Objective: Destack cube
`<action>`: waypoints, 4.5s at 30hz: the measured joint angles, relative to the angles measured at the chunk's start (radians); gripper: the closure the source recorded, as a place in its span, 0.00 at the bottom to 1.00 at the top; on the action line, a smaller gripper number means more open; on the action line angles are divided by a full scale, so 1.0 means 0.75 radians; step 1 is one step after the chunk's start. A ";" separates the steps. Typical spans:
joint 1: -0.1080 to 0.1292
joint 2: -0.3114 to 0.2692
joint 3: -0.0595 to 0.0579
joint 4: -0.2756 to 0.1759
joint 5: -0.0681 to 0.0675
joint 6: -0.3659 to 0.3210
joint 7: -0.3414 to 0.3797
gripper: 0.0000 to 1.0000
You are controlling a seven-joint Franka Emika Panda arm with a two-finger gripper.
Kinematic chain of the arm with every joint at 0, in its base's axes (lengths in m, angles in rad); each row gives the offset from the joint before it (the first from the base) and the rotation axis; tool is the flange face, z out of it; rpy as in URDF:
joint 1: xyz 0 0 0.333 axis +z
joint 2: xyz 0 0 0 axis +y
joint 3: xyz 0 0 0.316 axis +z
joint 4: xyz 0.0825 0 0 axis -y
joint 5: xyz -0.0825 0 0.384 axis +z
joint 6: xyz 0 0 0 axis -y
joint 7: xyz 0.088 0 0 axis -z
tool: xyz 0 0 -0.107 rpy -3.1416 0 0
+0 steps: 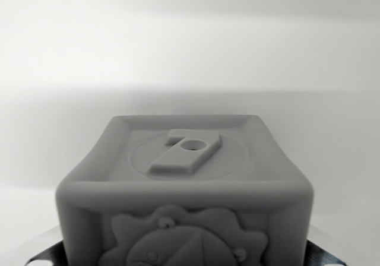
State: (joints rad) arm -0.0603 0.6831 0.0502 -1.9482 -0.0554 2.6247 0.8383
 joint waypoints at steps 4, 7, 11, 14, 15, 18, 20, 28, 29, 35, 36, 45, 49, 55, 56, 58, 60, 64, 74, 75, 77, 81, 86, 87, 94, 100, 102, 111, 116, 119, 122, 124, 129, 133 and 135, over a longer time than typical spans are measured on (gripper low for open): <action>0.001 0.013 -0.002 0.004 0.000 0.009 0.000 1.00; 0.002 0.020 -0.002 0.009 0.000 0.012 0.000 1.00; 0.003 0.026 -0.003 0.011 0.000 0.017 0.000 1.00; 0.003 0.026 -0.004 0.011 0.000 0.018 0.000 0.00; 0.004 0.026 -0.004 0.011 0.000 0.018 0.000 0.00; 0.004 0.026 -0.004 0.011 0.000 0.018 0.000 0.00; 0.004 0.026 -0.004 0.011 0.000 0.018 0.000 0.00; 0.004 0.027 -0.004 0.011 0.000 0.018 0.000 0.00; 0.004 0.027 -0.004 0.011 0.000 0.018 0.000 0.00; 0.004 0.027 -0.004 0.011 0.000 0.018 0.000 0.00; 0.004 0.027 -0.004 0.011 0.000 0.018 0.000 0.00; 0.004 0.027 -0.004 0.011 0.000 0.018 0.000 0.00; 0.004 0.027 -0.004 0.011 0.000 0.018 0.000 0.00; 0.004 0.019 -0.004 0.010 0.000 0.013 0.000 0.00; 0.004 0.015 -0.004 0.009 0.000 0.011 0.000 0.00; 0.004 0.007 -0.004 0.007 0.000 0.007 0.000 0.00; 0.004 -0.002 -0.004 0.004 0.000 0.002 0.000 0.00; 0.004 -0.026 -0.004 -0.004 0.000 -0.014 0.000 0.00; 0.002 -0.098 -0.001 -0.024 0.003 -0.066 0.000 0.00; 0.002 -0.108 0.000 -0.026 0.004 -0.074 0.000 0.00; 0.001 -0.124 0.001 -0.029 0.005 -0.087 0.000 0.00; 0.000 -0.157 0.003 -0.035 0.006 -0.111 -0.001 0.00; -0.001 -0.196 0.005 -0.042 0.008 -0.146 -0.003 0.00; -0.002 -0.208 0.006 -0.043 0.009 -0.155 -0.003 0.00; -0.004 -0.276 0.008 -0.047 0.015 -0.217 -0.009 0.00; -0.004 -0.332 0.009 -0.048 0.022 -0.273 -0.014 0.00; -0.004 -0.348 0.009 -0.047 0.024 -0.289 -0.015 0.00; -0.004 -0.431 0.009 -0.034 0.033 -0.385 -0.022 0.00; -0.004 -0.471 0.009 -0.019 0.036 -0.441 -0.025 0.00; -0.004 -0.491 0.010 -0.010 0.037 -0.470 -0.026 0.00; -0.004 -0.515 0.010 0.004 0.040 -0.507 -0.028 0.00; -0.004 -0.527 0.010 0.012 0.040 -0.526 -0.028 0.00; -0.004 -0.555 0.010 0.033 0.042 -0.576 -0.030 0.00; -0.004 -0.575 0.010 0.051 0.044 -0.613 -0.032 0.00; -0.004 -0.582 0.010 0.058 0.045 -0.627 -0.032 0.00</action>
State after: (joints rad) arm -0.0632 0.2470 0.0576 -1.9045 -0.0217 2.1544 0.8142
